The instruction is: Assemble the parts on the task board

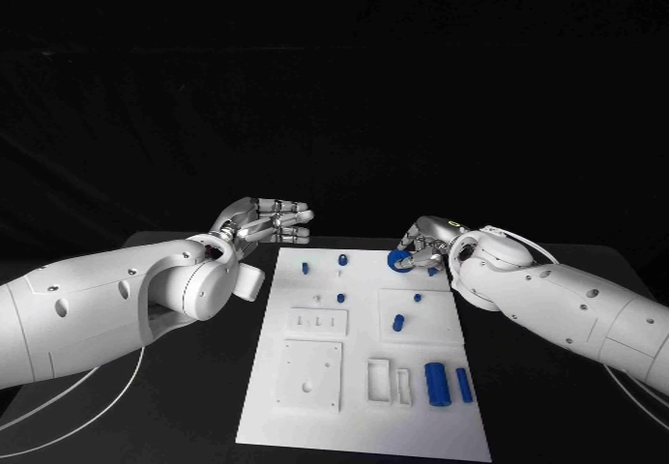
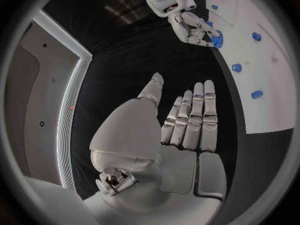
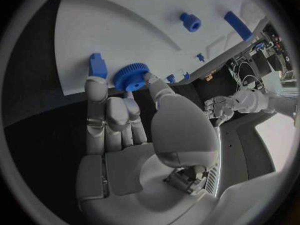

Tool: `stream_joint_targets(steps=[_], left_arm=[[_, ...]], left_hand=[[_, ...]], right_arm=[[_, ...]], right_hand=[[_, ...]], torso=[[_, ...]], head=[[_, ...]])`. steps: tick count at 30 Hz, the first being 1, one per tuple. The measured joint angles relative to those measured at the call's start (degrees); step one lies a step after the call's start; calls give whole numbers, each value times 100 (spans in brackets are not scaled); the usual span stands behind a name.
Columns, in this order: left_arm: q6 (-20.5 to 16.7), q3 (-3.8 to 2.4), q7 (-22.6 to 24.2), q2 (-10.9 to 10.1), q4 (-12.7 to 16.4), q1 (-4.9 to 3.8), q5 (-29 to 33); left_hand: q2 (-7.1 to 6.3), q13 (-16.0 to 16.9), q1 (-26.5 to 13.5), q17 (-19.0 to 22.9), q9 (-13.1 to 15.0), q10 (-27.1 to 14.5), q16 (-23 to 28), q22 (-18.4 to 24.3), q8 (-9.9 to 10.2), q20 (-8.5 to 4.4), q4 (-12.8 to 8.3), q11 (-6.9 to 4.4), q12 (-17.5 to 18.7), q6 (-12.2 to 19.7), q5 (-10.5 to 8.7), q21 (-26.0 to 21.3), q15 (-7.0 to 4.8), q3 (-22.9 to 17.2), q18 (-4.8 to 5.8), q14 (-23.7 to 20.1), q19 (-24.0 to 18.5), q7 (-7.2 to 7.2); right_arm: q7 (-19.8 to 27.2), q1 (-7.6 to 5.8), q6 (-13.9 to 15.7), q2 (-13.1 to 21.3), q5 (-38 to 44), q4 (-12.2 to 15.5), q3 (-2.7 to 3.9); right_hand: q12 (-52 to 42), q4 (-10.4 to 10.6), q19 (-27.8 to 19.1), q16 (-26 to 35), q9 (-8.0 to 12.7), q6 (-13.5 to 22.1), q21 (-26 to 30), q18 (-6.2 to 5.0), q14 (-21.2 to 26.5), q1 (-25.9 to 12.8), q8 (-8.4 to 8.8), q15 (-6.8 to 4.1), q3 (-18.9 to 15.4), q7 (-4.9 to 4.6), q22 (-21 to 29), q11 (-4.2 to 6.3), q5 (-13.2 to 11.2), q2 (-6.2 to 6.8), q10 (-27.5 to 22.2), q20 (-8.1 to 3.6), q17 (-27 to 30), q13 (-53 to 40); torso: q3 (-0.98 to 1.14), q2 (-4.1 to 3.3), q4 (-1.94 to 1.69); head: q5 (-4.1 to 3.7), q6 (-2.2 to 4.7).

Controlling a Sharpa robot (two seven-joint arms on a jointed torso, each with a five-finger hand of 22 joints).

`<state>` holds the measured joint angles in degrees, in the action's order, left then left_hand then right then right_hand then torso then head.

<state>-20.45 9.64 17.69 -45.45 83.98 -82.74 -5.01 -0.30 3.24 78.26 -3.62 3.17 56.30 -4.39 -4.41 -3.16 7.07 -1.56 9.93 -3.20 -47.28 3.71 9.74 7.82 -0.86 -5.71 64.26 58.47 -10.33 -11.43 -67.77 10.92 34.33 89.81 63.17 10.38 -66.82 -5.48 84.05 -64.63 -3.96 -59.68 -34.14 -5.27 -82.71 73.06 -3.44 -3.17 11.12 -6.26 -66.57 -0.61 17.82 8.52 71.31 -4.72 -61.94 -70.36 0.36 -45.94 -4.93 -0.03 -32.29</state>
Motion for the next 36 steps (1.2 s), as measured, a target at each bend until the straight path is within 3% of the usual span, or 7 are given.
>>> stream_joint_targets(steps=[8, 13, 36], left_arm=[[2, 0, -2, -4, -1, 0, 0], [6, 2, -4, -4, -11, 0, 0], [26, 7, -9, -1, -53, 3, 0]], left_hand=[[0, 0, 0, 0, 0, 0, 0, 0, 0, 0, 0, 0, 0, 0, 0, 0, 0, 0, 0, 0, 0, 0], [0, 0, 0, 0, 0, 0, 0, -1, 0, 0, 0, 0, 0, 0, 0, 0, 0, 0, 0, 0, 0, 0], [0, 0, 0, 0, 0, -16, 0, -1, 0, 0, 0, -16, 0, 0, -22, 0, 0, 0, 0, 0, 0, 0]], right_arm=[[22, -3, -35, 30, -15, -12, 1], [26, 0, -43, 47, -20, 9, -3], [18, 11, -75, 149, -25, 125, -8]], right_hand=[[-16, -87, -1, -28, 16, -7, 68, 2, 0, -55, 2, 0, 85, 3, -93, 21, 265, 5, 39, 1, -18, -21], [-57, -99, -1, -28, 14, -7, 68, 2, 0, -61, 18, 0, -60, 3, -170, 20, 423, -1, 39, 1, -35, -56], [-58, 50, -1, -28, 6, 148, 220, 4, 0, -61, 18, 0, -462, -20, -377, 20, 665, -1, 37, 1, -65, -48]], torso=[[4, 2, 4], [8, 5, 6], [8, 1, 5]], head=[[4, -8], [4, -15], [-36, 4]])
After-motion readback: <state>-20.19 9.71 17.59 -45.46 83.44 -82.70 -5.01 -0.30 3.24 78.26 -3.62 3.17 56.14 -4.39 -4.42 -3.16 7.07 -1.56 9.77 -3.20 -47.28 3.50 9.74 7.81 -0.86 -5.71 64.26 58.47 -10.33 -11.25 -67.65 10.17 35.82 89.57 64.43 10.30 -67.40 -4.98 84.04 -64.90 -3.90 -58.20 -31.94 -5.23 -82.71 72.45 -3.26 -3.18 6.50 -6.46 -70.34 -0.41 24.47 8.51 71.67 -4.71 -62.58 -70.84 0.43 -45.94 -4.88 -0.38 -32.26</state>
